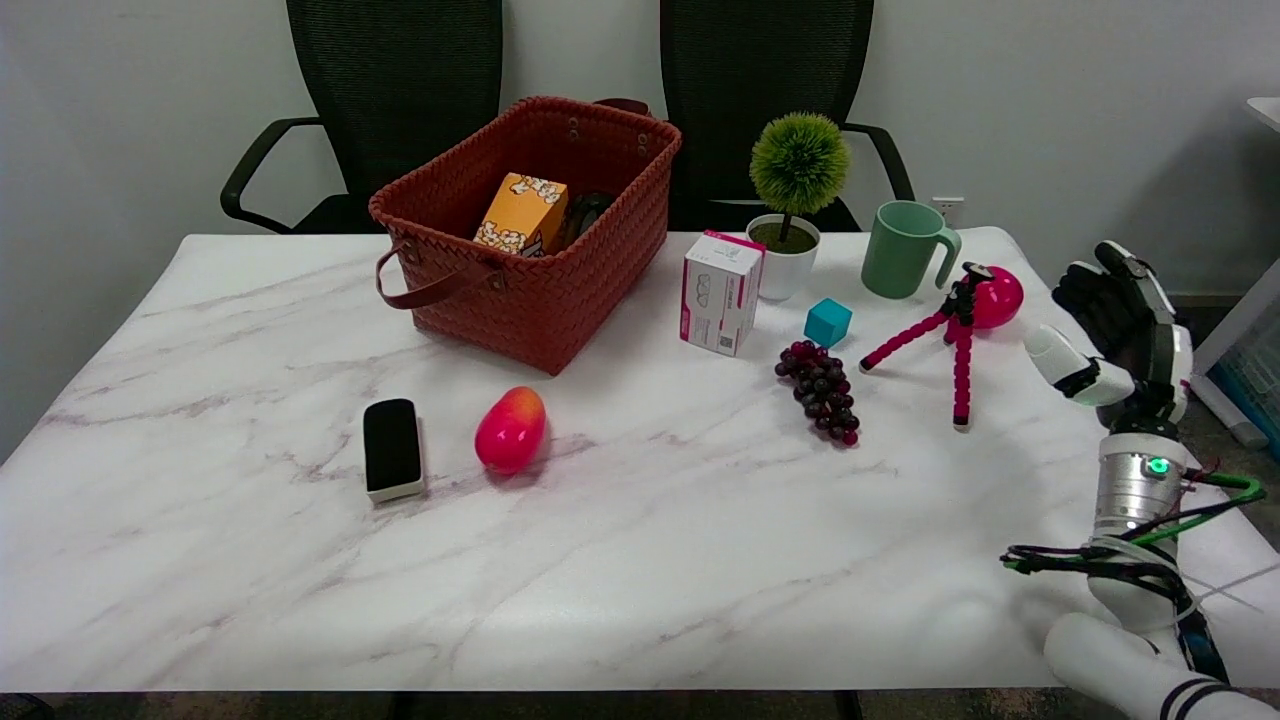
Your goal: Pick up the flexible tripod.
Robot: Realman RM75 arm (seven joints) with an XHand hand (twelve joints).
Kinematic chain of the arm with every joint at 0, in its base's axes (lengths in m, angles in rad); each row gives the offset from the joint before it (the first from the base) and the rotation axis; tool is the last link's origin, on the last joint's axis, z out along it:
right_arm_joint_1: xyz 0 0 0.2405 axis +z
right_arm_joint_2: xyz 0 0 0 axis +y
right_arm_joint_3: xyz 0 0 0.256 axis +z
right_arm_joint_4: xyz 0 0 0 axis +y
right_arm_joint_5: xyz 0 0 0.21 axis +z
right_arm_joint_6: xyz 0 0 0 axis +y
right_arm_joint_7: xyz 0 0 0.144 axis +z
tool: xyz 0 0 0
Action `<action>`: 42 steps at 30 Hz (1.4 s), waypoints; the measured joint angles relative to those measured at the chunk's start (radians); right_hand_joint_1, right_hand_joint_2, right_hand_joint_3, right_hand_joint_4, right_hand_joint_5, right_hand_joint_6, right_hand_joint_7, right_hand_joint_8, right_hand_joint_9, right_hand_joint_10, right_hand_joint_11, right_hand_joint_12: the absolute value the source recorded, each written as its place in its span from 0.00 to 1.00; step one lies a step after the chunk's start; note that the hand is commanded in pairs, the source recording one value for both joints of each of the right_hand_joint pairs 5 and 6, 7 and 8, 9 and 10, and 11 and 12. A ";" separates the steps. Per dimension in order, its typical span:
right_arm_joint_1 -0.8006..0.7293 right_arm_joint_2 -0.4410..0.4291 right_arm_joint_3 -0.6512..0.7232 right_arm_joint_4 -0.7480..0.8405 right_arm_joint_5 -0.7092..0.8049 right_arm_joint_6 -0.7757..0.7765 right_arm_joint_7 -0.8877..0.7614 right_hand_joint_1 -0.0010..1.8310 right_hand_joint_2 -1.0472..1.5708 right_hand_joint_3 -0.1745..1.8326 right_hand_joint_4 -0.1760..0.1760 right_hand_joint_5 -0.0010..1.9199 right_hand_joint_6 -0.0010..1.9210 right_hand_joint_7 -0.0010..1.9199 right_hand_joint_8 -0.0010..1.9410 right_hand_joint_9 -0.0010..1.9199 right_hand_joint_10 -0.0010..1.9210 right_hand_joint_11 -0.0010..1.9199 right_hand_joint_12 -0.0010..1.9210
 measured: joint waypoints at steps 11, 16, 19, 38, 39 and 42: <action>0.112 0.027 -0.063 -0.072 0.000 -0.106 0.001 0.58 0.25 0.49 0.50 0.11 0.11 0.30 0.30 0.29 0.29 0.24 0.24; 0.151 0.035 -0.092 -0.094 -0.001 -0.144 0.001 0.58 0.25 0.49 0.50 0.10 0.10 0.30 0.29 0.28 0.28 0.23 0.23; 0.169 0.038 -0.105 -0.104 -0.004 -0.163 0.002 0.57 0.24 0.49 0.50 0.10 0.10 0.29 0.29 0.28 0.28 0.23 0.23; 0.226 0.049 -0.170 -0.134 -0.008 -0.242 0.001 0.58 0.26 0.44 0.50 0.11 0.11 0.28 0.28 0.28 0.28 0.22 0.22; 0.227 0.050 -0.174 -0.135 -0.009 -0.246 0.000 0.58 0.26 0.44 0.50 0.11 0.11 0.28 0.28 0.28 0.28 0.22 0.22; 0.233 0.050 -0.188 -0.136 -0.009 -0.259 -0.001 0.58 0.26 0.44 0.50 0.11 0.11 0.28 0.28 0.28 0.28 0.22 0.22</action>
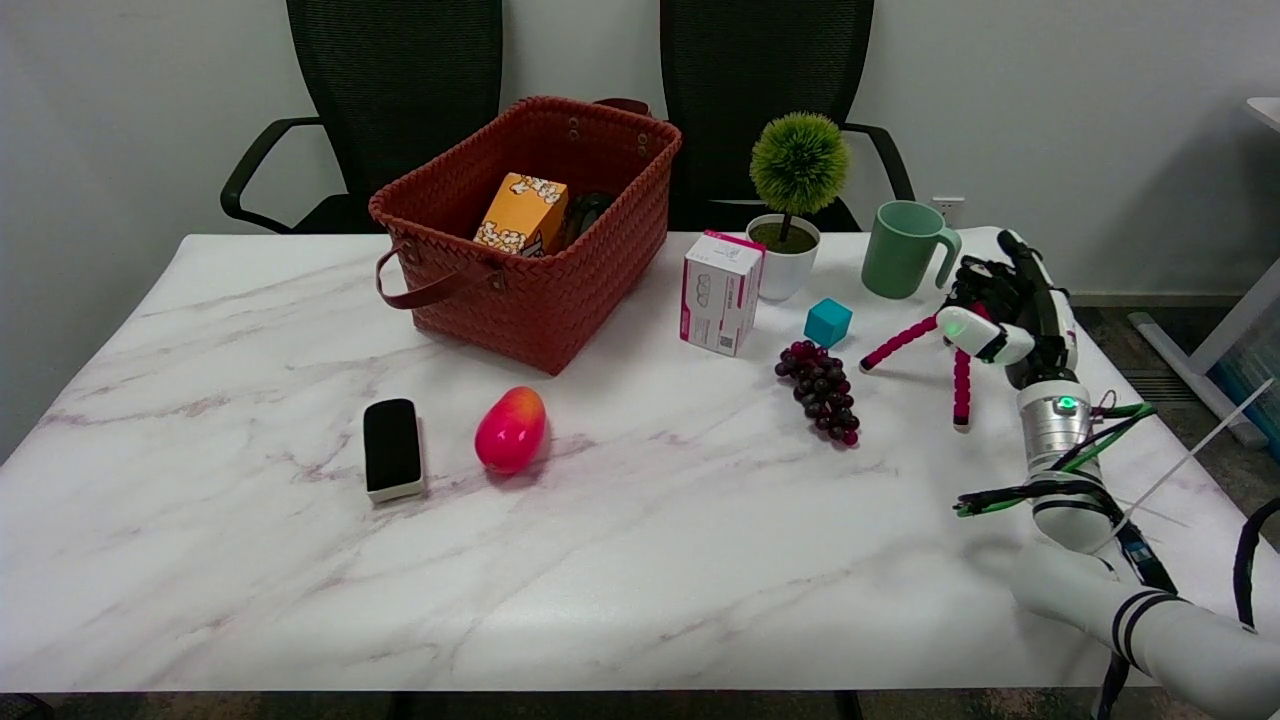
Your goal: Pick up the flexible tripod.
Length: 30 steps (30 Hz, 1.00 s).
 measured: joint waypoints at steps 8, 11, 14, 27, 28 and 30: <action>0.010 0.001 -0.023 -0.003 -0.008 -0.025 -0.002 0.59 0.27 0.41 0.50 0.13 0.13 0.28 0.28 0.28 0.28 0.22 0.22; 0.012 0.001 -0.028 -0.004 -0.012 -0.031 -0.003 0.60 0.29 0.37 0.50 0.14 0.14 0.29 0.28 0.28 0.28 0.22 0.22; 0.014 0.001 -0.031 -0.004 -0.014 -0.037 -0.003 0.63 0.33 0.34 0.50 0.15 0.15 0.29 0.28 0.28 0.28 0.22 0.22; 0.017 0.002 -0.042 -0.004 -0.021 -0.048 -0.004 0.71 0.48 0.59 0.50 0.25 0.25 0.32 0.32 0.28 0.28 0.22 0.22; 0.017 0.002 -0.043 -0.004 -0.022 -0.048 -0.004 0.71 0.48 0.60 0.50 0.26 0.26 0.32 0.32 0.28 0.28 0.22 0.22; 0.017 0.002 -0.043 -0.003 -0.022 -0.049 -0.004 0.71 0.48 0.60 0.50 0.26 0.26 0.32 0.32 0.28 0.28 0.22 0.22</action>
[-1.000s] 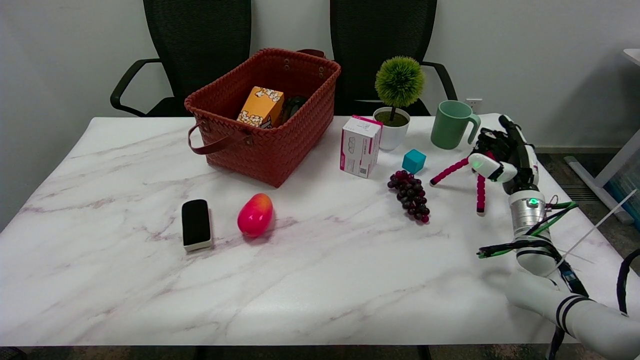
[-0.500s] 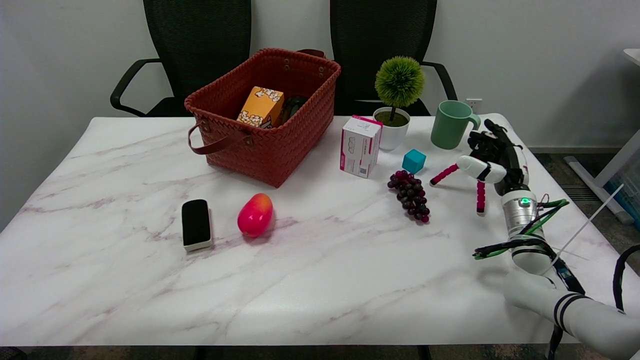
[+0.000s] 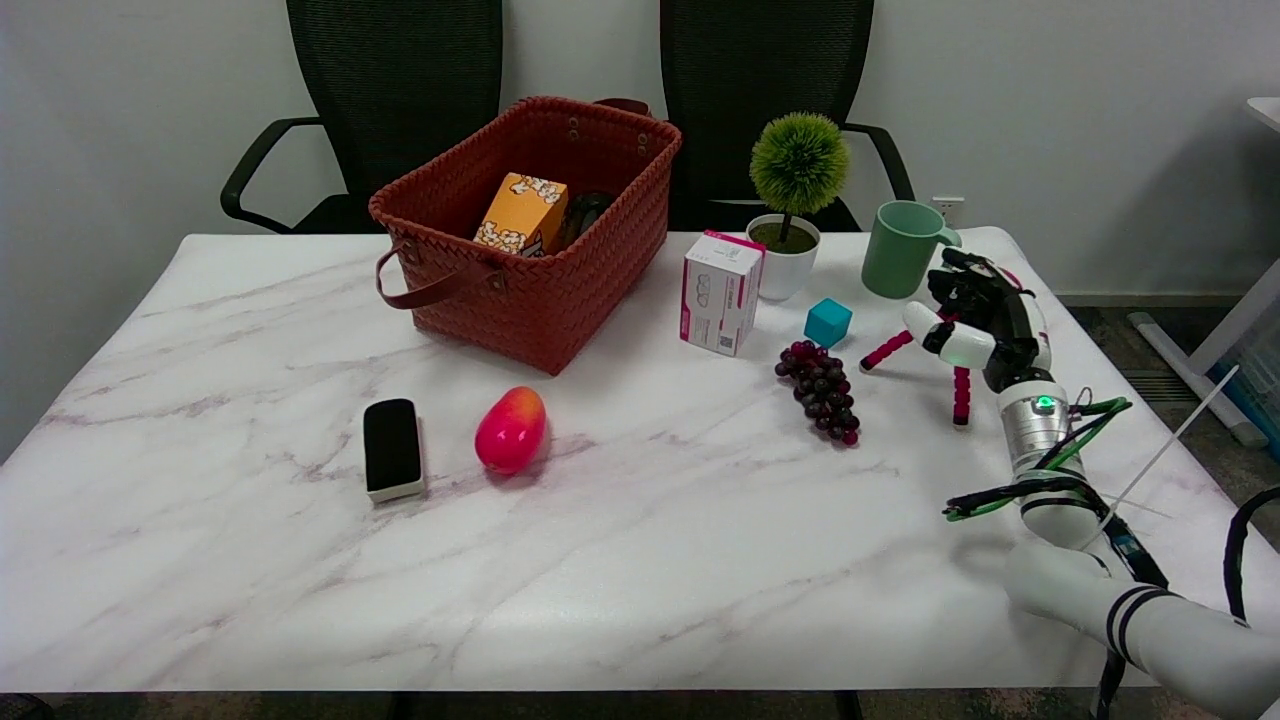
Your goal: Pick up the flexible tripod.
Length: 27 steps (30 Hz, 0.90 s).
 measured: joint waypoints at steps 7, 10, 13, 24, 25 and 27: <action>0.000 0.000 -0.003 0.002 -0.001 0.000 0.002 0.71 0.49 0.62 0.50 0.27 0.27 0.33 0.33 0.28 0.28 0.22 0.22; 0.000 0.000 -0.003 0.004 -0.006 -0.002 0.003 0.71 0.51 0.61 0.50 0.28 0.28 0.34 0.34 0.28 0.28 0.22 0.22; 0.000 0.000 -0.003 0.004 -0.012 -0.004 0.004 0.72 0.55 0.55 0.50 0.34 0.34 0.40 0.40 0.30 0.30 0.32 0.32; 0.001 0.000 -0.004 0.006 -0.028 -0.010 0.006 0.72 0.71 0.47 0.50 0.52 0.52 0.62 0.61 0.58 0.58 0.52 0.52; 0.002 0.000 -0.004 0.006 -0.029 -0.010 0.006 0.71 0.71 0.47 0.50 0.53 0.53 0.62 0.62 0.58 0.58 0.53 0.53; 0.002 0.000 -0.004 0.006 -0.029 -0.011 0.006 0.71 0.71 0.47 0.50 0.54 0.54 0.63 0.62 0.58 0.58 0.53 0.53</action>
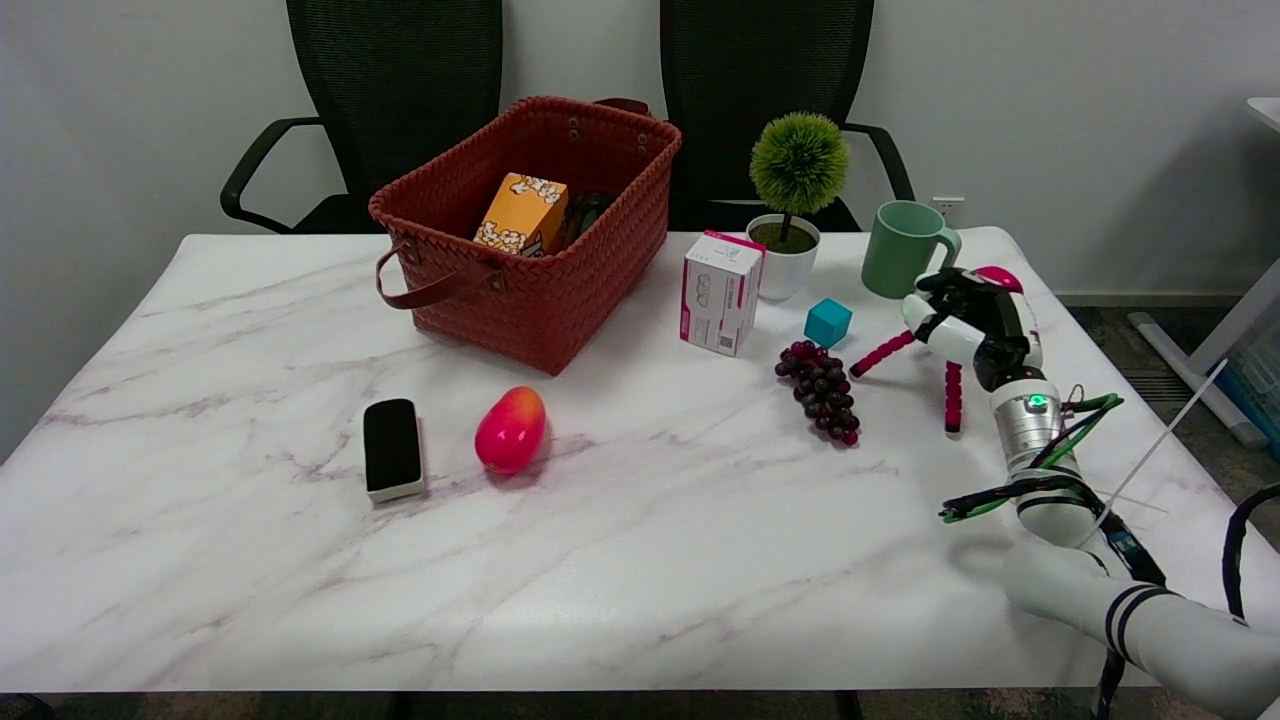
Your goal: Pick up the flexible tripod.
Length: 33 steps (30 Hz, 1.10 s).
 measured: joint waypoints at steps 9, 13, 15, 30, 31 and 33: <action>0.002 0.000 0.001 0.005 -0.004 -0.001 0.001 0.63 0.83 0.44 0.50 0.79 0.78 0.87 0.86 0.71 0.71 0.59 0.59; 0.005 0.000 0.006 0.016 -0.007 -0.001 0.000 0.55 1.00 0.32 0.50 1.00 1.00 0.99 0.98 0.82 0.82 0.69 0.69; 0.006 0.000 0.011 0.023 -0.009 -0.001 -0.001 0.56 1.00 0.30 0.50 1.00 1.00 1.00 0.99 0.86 0.86 0.73 0.73; 0.039 0.005 0.063 0.090 -0.064 -0.001 -0.006 0.60 1.00 0.27 0.50 1.00 1.00 1.00 0.99 0.95 0.95 0.88 0.88; 0.042 0.006 0.064 0.093 -0.067 -0.002 -0.006 0.60 1.00 0.27 0.50 1.00 1.00 1.00 0.99 0.96 0.95 0.88 0.88; 0.051 0.010 0.070 0.104 -0.073 -0.006 -0.006 0.60 1.00 0.27 0.50 1.00 1.00 1.00 0.99 0.96 0.96 0.88 0.88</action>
